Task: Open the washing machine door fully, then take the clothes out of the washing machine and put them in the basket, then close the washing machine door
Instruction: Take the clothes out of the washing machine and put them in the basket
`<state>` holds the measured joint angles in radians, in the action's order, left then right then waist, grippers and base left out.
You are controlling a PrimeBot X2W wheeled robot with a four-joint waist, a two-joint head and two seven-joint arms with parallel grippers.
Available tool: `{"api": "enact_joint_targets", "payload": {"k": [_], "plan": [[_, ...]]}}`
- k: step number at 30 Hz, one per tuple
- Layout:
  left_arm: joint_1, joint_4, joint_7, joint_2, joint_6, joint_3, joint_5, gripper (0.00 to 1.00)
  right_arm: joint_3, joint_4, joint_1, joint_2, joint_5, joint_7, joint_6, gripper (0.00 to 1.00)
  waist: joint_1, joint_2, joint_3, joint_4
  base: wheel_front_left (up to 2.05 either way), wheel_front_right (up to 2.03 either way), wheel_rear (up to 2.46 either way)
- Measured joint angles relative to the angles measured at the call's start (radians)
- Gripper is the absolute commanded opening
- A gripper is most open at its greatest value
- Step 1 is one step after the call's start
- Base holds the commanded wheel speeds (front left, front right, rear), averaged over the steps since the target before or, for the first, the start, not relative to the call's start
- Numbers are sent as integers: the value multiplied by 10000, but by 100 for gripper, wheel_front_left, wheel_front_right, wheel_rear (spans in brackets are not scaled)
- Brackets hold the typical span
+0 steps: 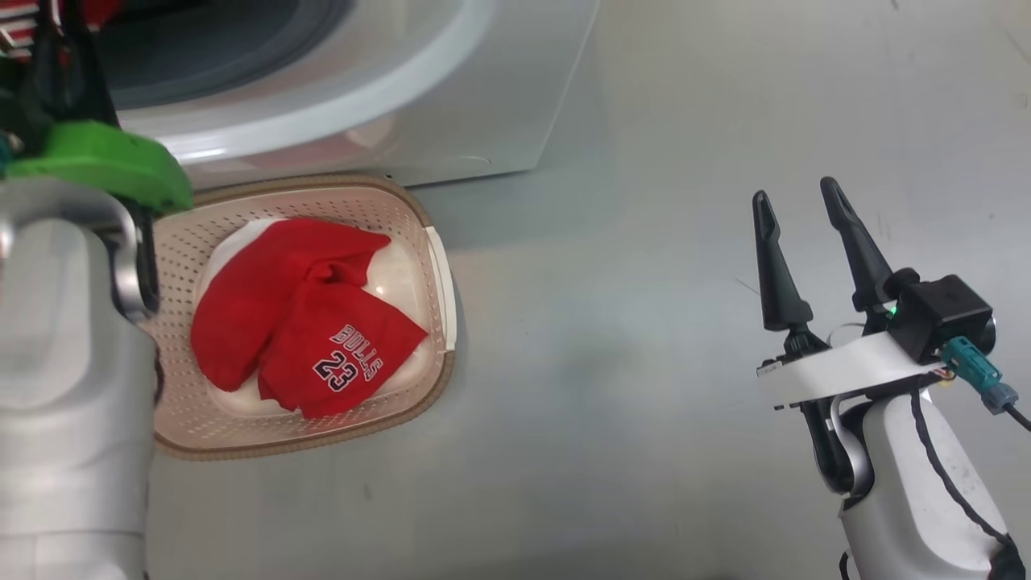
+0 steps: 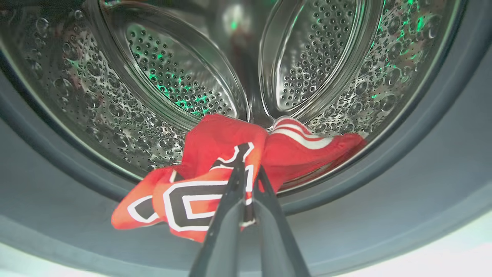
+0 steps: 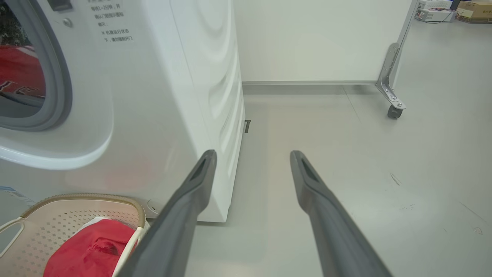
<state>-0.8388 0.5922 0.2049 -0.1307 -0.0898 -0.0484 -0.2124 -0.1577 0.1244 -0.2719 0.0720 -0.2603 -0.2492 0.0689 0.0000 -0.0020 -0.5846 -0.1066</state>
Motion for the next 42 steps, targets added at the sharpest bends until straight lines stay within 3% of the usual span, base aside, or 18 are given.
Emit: {"api": "enact_joint_targets", "payload": {"k": [3, 11, 26, 33, 42], "plan": [[602, -82, 462, 173, 75, -10, -6, 0, 23, 127, 189, 2, 4, -2, 2, 100, 0, 0, 311, 136, 0, 0, 0], [2394, -552, 472, 633, 347, -290, -94, 0, 132, 403, 865, 75, 75, -2, -17, 100, 0, 0, 1386, 517, 0, 0, 0], [4688, -2874, 472, 765, 320, -366, -61, 0, 90, 523, 1825, 119, 88, -2, -100, 100, -1, 0, 3091, 1149, 0, 0, 0], [5648, -3735, 472, 784, 245, -420, -59, 0, 46, 316, 2013, 153, 90, 0, -188, 100, 0, 0, 3371, 1408, 0, 0, 0], [6525, -3747, 472, 821, 422, -1133, -61, 0, -178, 12, 2020, 144, 92, 61, -178, 100, 0, 0, 3237, 1360, 0, 0, 0]]}}
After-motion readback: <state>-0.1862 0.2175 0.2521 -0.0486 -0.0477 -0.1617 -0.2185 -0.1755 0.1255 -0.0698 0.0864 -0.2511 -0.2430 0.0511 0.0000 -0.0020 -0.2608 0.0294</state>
